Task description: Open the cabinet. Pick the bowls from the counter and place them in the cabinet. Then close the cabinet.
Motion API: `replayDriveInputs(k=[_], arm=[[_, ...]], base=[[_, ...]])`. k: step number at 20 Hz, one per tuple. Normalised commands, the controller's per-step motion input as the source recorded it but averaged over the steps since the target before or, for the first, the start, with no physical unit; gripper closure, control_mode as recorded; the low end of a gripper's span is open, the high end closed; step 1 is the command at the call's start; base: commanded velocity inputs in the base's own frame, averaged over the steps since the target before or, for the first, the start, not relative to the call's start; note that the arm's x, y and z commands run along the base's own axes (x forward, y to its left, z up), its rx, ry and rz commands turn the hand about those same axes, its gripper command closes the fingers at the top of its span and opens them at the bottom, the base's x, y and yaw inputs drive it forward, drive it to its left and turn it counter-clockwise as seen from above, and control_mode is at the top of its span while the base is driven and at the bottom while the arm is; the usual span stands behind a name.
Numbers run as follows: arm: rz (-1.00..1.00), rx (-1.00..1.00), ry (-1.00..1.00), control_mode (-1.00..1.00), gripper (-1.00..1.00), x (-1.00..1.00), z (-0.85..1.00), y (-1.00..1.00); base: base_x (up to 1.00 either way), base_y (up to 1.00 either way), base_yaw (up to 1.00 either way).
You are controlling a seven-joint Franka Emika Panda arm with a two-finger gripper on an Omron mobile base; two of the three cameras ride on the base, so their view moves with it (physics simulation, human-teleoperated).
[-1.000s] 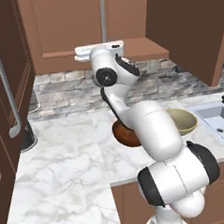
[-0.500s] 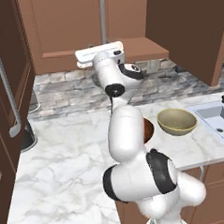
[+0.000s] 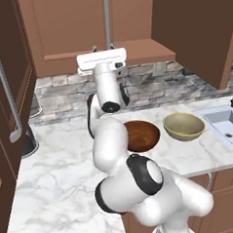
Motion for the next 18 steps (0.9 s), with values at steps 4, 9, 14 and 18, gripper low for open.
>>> replayDriveInputs(k=[4, 9, 14, 18], arm=[[-0.10, -0.03, 0.11, -1.00, 1.00, 0.94, 0.00, 0.43], [-0.03, -0.08, 0.30, -1.00, 1.00, 0.39, 0.46, 0.55], [0.03, -0.18, 0.34, -1.00, 1.00, -0.33, 0.69, 0.99], [0.11, -0.25, 0.40, -1.00, 1.00, -0.64, 0.52, 1.00]], base=[[0.00, 0.00, 0.00], [0.00, 0.00, 0.00], [0.00, 0.00, 0.00], [0.00, 0.00, 0.00]])
